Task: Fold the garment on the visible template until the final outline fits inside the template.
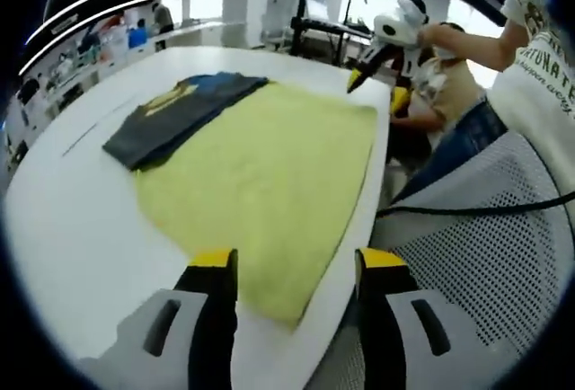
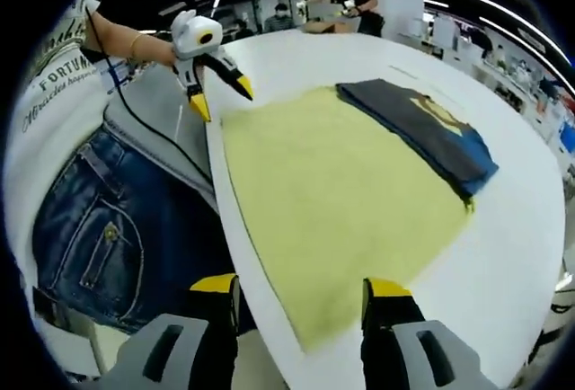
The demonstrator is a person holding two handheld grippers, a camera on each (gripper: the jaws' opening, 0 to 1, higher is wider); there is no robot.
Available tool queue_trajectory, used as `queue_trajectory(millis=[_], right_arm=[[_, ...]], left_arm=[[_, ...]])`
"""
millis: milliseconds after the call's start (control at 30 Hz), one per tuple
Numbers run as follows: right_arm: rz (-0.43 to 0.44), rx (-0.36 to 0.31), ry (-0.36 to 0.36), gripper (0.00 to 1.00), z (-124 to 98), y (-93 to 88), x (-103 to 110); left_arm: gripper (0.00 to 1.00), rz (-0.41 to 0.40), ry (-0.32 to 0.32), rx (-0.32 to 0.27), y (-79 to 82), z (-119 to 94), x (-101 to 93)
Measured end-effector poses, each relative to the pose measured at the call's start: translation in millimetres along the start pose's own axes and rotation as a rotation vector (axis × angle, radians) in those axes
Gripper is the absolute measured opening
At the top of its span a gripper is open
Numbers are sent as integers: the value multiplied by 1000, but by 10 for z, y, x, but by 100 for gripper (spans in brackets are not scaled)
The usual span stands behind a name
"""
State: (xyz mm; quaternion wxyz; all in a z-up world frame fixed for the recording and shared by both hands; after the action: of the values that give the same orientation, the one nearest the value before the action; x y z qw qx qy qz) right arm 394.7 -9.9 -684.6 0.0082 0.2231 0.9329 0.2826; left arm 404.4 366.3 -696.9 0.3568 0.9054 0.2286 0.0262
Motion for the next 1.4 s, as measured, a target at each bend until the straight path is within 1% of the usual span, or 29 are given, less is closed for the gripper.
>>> queue_trajectory(millis=[67,133,200,300,333,367,433,467,533,633,667,700,733,800,900,1033,1100,1133,1200,1300,1400], right_arm=[[-24,34,4,39,27,-29,6],[-36,54,3,38,54,-45,13],[-49,77,7,37,66,-60,19],[-93,133,-17,35,69,-102,-1],[-98,140,-21,35,86,-114,-4],[-99,146,-22,34,94,-123,-7],[-133,177,-28,33,107,-149,-18],[-136,179,-29,32,119,-153,-14],[-145,186,-24,29,141,-161,-17],[-163,207,-31,27,175,-179,-36],[-176,224,-32,26,185,-191,-39],[-196,211,-37,24,179,-172,-48],[-178,217,-42,23,172,-179,-49],[-168,213,-49,20,163,-176,-79],[-170,215,-47,20,165,-176,-63],[-193,222,-47,20,169,-165,-58],[-189,221,-43,19,168,-164,-67],[-185,219,-41,18,169,-160,-75],[-176,214,-56,12,168,-150,-111],[-151,211,-87,3,174,-137,-169],[-132,209,-84,2,177,-124,-182]], left_arm=[[42,16,1,32,-45,7,-6],[39,30,3,39,-62,17,-11],[38,32,7,38,-63,16,-16],[33,54,16,56,-92,32,-12],[31,54,14,63,-105,40,-11],[31,54,17,70,-114,44,-10],[31,69,18,85,-136,52,-13],[32,80,22,96,-143,53,-14],[33,127,15,125,-160,55,-22],[29,138,28,145,-183,65,-13],[30,138,28,148,-187,66,-9],[30,140,28,152,-191,68,-6],[30,146,28,155,-195,71,-5],[29,160,33,160,-188,74,0],[27,161,42,168,-180,74,11],[26,154,53,164,-181,76,7],[26,143,55,161,-179,76,15],[23,119,66,156,-178,75,29],[17,91,92,153,-167,76,73],[13,80,100,156,-155,82,89],[11,84,114,156,-138,102,77]])
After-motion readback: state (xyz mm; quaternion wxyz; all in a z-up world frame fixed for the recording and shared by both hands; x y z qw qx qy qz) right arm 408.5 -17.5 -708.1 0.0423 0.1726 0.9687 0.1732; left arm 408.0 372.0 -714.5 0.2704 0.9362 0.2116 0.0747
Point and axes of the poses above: the point that each gripper's makers call its tool centre point, and the gripper's own axes: z roughly forward along the fingers, x roughly to its left, y roughly out of its top, the point moved 9 cm from there along -z, roughly backward along the fingers, and after that the axes turned 2 degrees about x, right-handed, at the moved point
